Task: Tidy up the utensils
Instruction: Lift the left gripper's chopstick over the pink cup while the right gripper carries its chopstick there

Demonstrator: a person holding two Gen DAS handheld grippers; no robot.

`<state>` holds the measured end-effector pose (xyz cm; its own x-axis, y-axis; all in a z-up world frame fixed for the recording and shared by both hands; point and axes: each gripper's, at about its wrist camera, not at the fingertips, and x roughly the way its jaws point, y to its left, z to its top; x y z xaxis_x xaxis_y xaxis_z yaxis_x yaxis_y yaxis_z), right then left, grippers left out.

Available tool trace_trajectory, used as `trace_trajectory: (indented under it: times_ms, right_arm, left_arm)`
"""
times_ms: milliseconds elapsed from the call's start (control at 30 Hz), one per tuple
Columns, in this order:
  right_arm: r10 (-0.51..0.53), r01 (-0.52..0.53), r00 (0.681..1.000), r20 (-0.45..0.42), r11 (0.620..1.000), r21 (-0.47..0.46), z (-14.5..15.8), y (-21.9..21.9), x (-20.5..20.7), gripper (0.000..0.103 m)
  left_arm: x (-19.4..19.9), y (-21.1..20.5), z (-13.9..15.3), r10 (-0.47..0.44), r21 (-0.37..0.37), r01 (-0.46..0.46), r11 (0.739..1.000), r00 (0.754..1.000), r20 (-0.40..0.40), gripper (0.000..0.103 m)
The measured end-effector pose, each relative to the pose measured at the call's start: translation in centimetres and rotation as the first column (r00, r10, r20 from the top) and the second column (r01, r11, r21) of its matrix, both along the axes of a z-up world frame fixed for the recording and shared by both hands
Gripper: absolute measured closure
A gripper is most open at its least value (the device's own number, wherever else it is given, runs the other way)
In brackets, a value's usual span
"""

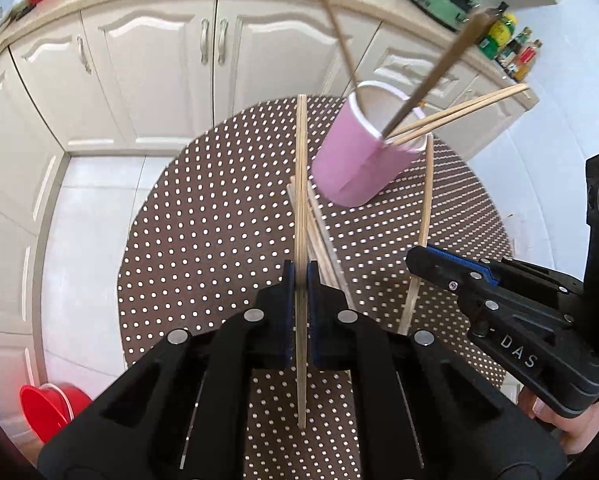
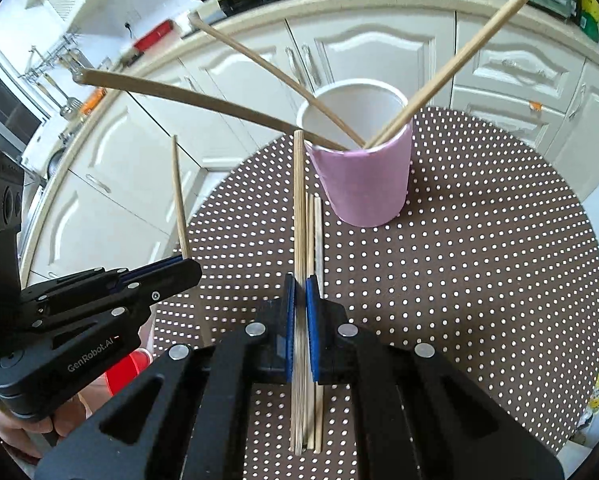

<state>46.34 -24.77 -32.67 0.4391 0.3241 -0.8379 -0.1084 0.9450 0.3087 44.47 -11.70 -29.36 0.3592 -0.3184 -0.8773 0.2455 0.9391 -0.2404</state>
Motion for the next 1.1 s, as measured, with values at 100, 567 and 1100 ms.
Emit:
trace_trajectory:
  times_ms: [100,567,1100]
  right_arm:
    - [-0.014,0.014,0.999,0.041,1.0,0.0,1.2,0.0,-1.4,0.098]
    - [-0.056,0.061,0.979,0.194,0.998,-0.018,6.8,-1.5,-6.2,0.099]
    - [-0.1,0.123,0.926,0.363,0.991,-0.042,13.0,-4.9,-4.0,0.099]
  left_arm:
    - [-1.4,0.3,1.5,-0.01,-0.012,0.01,1.0,1.0,0.028,0.097]
    - [-4.4,-1.1,7.1,-0.061,-0.055,0.069,0.996,0.988,0.14,0.097]
    - [-2.8,-3.1,13.2,-0.044,-0.118,0.08,0.99,0.959,0.279,0.097]
